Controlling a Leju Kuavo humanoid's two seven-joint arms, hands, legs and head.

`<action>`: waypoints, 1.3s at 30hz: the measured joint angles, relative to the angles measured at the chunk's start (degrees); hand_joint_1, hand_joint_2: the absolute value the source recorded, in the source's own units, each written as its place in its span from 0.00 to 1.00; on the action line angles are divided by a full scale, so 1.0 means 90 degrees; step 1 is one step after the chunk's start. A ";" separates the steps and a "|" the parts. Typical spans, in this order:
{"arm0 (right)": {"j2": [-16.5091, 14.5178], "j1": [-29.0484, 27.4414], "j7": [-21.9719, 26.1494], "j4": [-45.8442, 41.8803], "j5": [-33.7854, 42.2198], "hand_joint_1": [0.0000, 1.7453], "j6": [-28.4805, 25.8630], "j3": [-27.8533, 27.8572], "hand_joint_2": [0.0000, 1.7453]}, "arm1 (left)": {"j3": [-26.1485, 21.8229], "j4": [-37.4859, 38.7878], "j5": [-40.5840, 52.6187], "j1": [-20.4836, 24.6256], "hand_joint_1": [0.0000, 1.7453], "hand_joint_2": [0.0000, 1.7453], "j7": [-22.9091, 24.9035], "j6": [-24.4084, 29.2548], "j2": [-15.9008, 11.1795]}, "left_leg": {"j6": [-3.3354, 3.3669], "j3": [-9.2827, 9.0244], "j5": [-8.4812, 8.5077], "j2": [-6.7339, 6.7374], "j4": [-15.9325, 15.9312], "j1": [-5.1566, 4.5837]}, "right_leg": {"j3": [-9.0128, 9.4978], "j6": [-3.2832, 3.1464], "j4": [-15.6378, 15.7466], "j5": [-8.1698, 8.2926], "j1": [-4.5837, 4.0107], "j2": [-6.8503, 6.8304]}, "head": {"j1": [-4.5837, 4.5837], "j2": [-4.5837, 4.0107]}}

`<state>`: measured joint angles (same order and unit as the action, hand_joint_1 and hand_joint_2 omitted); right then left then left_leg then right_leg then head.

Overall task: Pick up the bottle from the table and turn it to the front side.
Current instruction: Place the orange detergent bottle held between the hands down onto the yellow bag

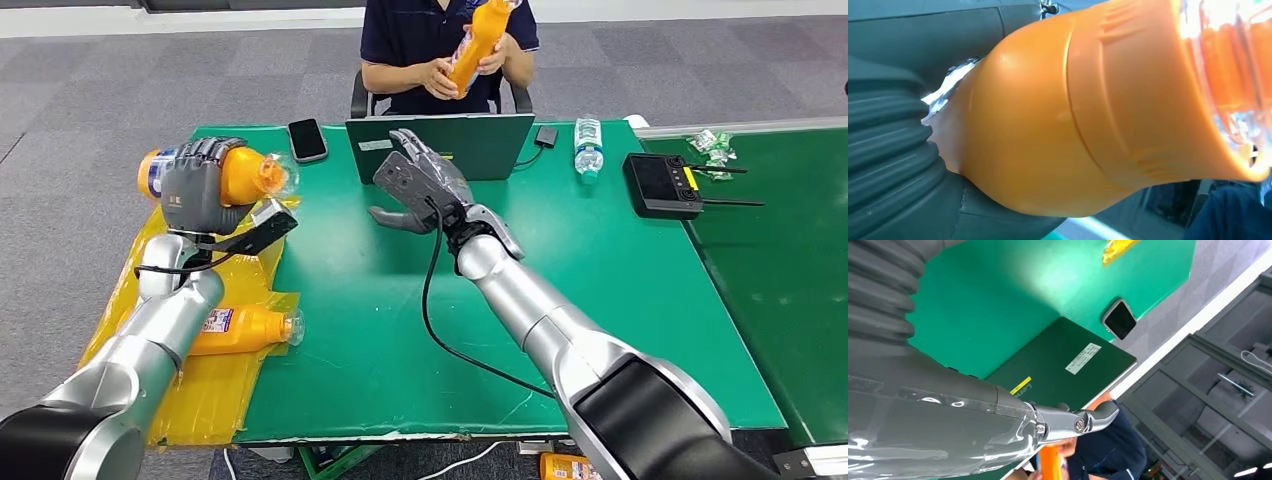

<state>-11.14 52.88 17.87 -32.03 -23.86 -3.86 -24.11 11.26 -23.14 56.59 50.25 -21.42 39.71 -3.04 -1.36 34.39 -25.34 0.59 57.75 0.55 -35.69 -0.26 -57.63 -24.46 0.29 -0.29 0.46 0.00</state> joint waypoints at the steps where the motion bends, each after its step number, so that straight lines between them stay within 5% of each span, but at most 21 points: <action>1: 0.0015 0.0000 -0.0023 -0.0013 -0.0002 0.00 0.0001 0.0000 1.00 | 0.0017 -0.0118 0.0617 -0.0005 1.00 1.00 0.0203 0.0019 -0.0047 | 0.0000 0.0000 0.0000 0.0000 0.0000 0.0000 | 0.0000 0.0000 0.0000 0.0000 0.0001 0.0000 | 0.0000 0.0000; 10: 0.0211 -0.0049 -0.0024 -0.0152 -0.0014 0.00 0.0032 0.0000 1.00 | 0.0174 -0.0183 0.2677 -0.0029 1.00 1.00 0.0821 0.0031 -0.0243 | 0.0000 -0.0001 0.0000 0.0000 0.0000 0.0000 | -0.0001 0.0000 0.0000 0.0000 -0.0001 0.0000 | 0.0000 0.0000; 21: 0.0717 -0.0214 0.0034 -0.0442 -0.0307 0.00 0.0013 0.0003 1.00 | 0.0335 0.0189 0.2894 -0.0263 1.00 1.00 0.0641 -0.0212 -0.0651 | 0.0000 0.0001 -0.0001 0.0000 0.0000 0.0000 | -0.0003 0.0000 0.0000 0.0000 0.0000 0.0002 | 0.0002 0.0000; 25: 0.1262 -0.0444 0.0073 -0.0694 -0.0359 0.00 0.0026 0.0123 1.00 | 0.0335 0.0240 0.2946 -0.0543 1.00 1.00 0.0624 -0.0306 -0.0948 | 0.0001 0.0002 -0.0001 -0.0006 0.0000 0.0000 | -0.0003 0.0001 0.0002 -0.0001 0.0000 -0.0006 | 0.0000 0.0000; 39: 0.4125 -0.2024 0.0150 -0.2963 0.0226 0.00 0.1444 0.1213 1.00 | 0.0222 0.0291 0.2857 -0.1028 1.00 1.00 0.0428 -0.0386 -0.2185 | 0.0010 0.0020 -0.0009 -0.0030 0.0000 -0.0003 | -0.0009 0.0003 0.0010 -0.0004 0.0002 -0.0031 | 0.0000 0.0000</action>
<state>25.99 34.67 19.22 -58.70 -21.82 9.14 -13.19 13.26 -20.52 82.30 41.00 -17.57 36.24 -22.70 -1.27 34.58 -25.42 0.32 57.75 0.52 -35.77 -0.24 -57.54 -24.50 0.31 -0.57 0.46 0.00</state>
